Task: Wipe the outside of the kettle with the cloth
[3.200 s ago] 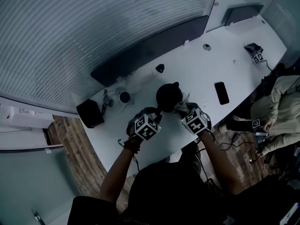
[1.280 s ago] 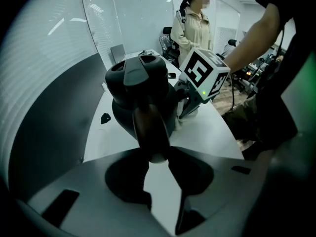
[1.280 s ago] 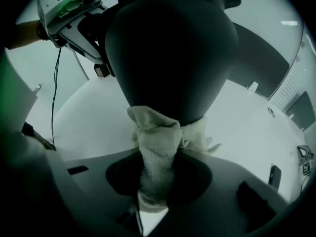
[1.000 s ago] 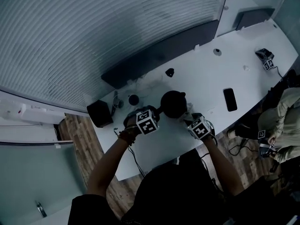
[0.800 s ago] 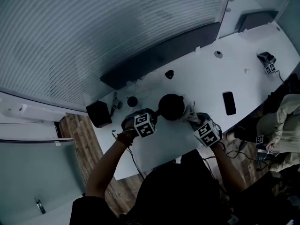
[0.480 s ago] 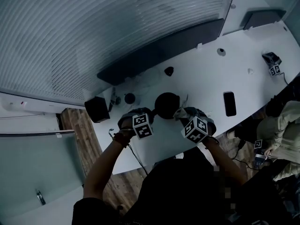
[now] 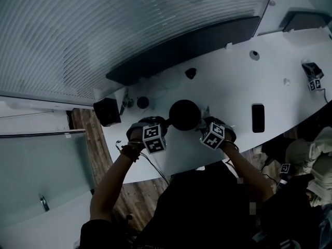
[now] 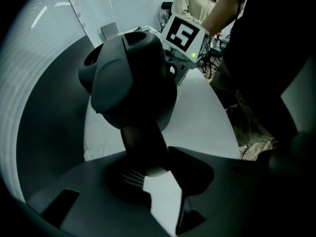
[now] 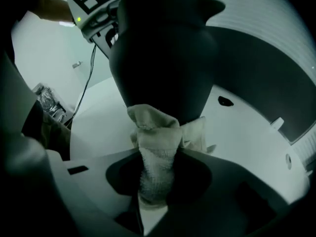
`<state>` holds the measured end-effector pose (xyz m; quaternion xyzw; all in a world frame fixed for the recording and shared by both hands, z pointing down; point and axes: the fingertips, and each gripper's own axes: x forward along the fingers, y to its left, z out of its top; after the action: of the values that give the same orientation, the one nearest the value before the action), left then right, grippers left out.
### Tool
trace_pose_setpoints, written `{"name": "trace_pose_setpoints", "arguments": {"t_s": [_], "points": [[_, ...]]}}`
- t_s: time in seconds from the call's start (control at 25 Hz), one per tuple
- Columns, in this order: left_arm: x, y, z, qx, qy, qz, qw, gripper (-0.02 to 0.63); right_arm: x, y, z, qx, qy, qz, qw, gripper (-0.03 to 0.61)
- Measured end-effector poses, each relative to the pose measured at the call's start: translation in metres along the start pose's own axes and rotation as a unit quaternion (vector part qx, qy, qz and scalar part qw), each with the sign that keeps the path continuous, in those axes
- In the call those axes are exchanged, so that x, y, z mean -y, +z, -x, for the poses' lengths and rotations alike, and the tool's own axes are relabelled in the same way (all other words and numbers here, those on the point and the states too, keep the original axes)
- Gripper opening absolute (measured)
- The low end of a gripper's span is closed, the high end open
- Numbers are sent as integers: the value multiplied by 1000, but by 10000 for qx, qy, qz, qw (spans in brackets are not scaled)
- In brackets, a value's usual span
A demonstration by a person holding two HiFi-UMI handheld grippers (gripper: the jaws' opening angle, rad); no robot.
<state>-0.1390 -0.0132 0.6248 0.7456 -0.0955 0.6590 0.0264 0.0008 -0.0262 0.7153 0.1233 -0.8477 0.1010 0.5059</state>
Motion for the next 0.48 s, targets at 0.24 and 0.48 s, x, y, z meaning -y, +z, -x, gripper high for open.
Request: {"name": "trace_pose_setpoints", "arguments": {"t_s": [0.24, 0.48], "points": [[0, 4, -1, -121, -27, -223, 9997, 126, 6, -6, 1, 188, 295, 55, 9994, 106], [4, 1, 3, -167, -86, -363, 9992, 126, 35, 17, 98, 1202, -197, 17, 9926, 104]]}}
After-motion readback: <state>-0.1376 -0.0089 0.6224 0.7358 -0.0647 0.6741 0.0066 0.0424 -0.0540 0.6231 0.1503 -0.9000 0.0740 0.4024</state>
